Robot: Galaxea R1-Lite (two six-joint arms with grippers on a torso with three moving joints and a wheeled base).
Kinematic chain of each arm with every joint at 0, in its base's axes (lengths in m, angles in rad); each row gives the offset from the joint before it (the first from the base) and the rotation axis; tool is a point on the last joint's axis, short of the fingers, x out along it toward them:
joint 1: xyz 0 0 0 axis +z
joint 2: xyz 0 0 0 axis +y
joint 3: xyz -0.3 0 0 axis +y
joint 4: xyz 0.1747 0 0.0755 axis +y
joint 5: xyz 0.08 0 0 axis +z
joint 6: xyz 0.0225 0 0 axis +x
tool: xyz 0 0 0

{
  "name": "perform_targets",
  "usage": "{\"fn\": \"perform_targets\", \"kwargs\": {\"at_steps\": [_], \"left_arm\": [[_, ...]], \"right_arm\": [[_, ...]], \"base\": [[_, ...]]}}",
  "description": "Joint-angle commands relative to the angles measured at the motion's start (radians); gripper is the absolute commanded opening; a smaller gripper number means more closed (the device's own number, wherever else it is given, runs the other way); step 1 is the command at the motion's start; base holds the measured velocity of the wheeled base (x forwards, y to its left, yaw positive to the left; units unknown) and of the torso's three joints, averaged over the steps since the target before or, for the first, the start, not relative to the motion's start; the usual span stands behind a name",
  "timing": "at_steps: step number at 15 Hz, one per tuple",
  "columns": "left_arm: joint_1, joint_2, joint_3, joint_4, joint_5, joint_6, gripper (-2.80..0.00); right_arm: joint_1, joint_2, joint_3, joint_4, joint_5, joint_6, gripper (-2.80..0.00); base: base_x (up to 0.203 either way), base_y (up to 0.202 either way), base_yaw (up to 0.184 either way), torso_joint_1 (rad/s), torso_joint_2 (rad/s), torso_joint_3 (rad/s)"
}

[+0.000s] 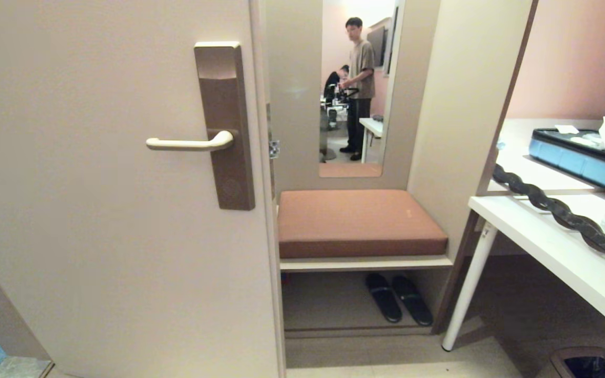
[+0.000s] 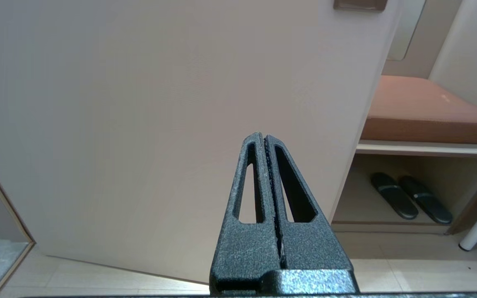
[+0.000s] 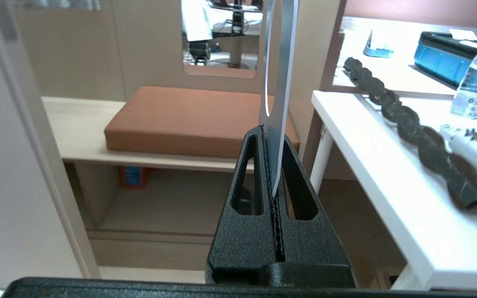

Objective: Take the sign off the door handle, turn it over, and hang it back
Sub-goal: Hand it to the other hand

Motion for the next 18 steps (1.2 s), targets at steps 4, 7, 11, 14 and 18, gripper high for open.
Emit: {"fn": "perform_targets", "kwargs": {"at_steps": [4,7,11,14,18], "left_arm": [[0.001,0.001,0.0,0.0,-0.008,0.019,-2.8],[0.001,0.001,0.0,0.002,-0.01,0.061,-2.8],[0.001,0.001,0.0,0.0,-0.026,0.064,-2.8],[0.001,0.001,0.0,0.002,-0.028,0.065,-2.8],[-0.001,0.001,0.0,0.006,-0.028,0.069,-2.8]], "right_arm": [[0.002,0.28,-0.123,-0.042,-0.041,0.043,-2.8],[0.002,0.356,-0.174,-0.046,-0.043,0.044,-2.8],[0.002,0.412,-0.227,-0.046,-0.043,0.041,-2.8],[0.002,0.444,-0.25,-0.044,-0.041,0.037,-2.8],[0.002,0.464,-0.268,-0.044,-0.041,0.029,-2.8]], "base": [[0.0,0.0,0.0,0.0,0.0,0.0],[0.0,0.0,0.0,0.0,0.0,0.0],[0.0,0.0,0.0,0.0,0.0,0.0],[0.0,0.0,0.0,0.0,0.0,0.0],[0.0,0.0,0.0,0.0,0.0,0.0]]}}
